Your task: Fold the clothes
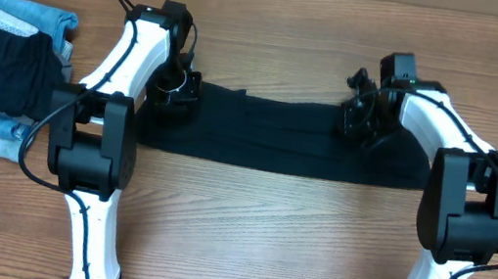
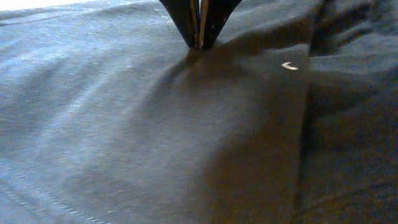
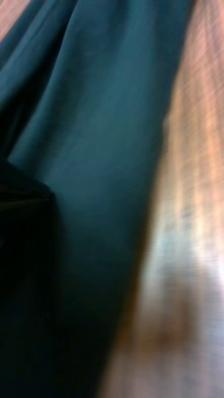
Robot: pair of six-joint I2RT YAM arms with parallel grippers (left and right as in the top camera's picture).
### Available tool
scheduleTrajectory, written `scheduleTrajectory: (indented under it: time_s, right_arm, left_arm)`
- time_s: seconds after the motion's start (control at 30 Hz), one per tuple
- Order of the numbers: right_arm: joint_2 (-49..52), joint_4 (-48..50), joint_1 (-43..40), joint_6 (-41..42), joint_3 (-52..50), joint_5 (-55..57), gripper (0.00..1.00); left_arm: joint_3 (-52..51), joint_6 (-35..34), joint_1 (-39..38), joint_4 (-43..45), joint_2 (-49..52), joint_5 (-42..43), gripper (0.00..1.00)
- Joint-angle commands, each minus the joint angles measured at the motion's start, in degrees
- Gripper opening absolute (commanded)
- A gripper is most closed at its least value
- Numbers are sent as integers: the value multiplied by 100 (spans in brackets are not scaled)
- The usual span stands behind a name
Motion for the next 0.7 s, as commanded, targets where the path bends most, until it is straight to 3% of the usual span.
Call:
scheduleTrajectory:
  time_s: [0.0,0.07,0.2,0.3,0.5,0.67]
  right_arm:
    - [-76,-59,-144,-59,-116,90,4]
    - [-76,11,-170,-55,-105,87,9]
    - [-76,70,-162,-37,-105,87,18]
    - [-76,72,-160,-39,-105,87,19]
    - [-76,9,-160,-42,-105,92,21]
    - [-76,-35,-160,-42,-105,101,22]
  left_arm:
    - [107,236,-7,-13,-46,-214,7]
    - [562,254,-50,-24,-273,-144,16]
    - [822,498,-393,-278,-621,-116,20]
    - [719,1322,-964,-466,-540,-264,34]
    - [463,2361,-1665,-76,-437,-1150,39]
    - [262,3491,-1698,96,-437,-719,43]
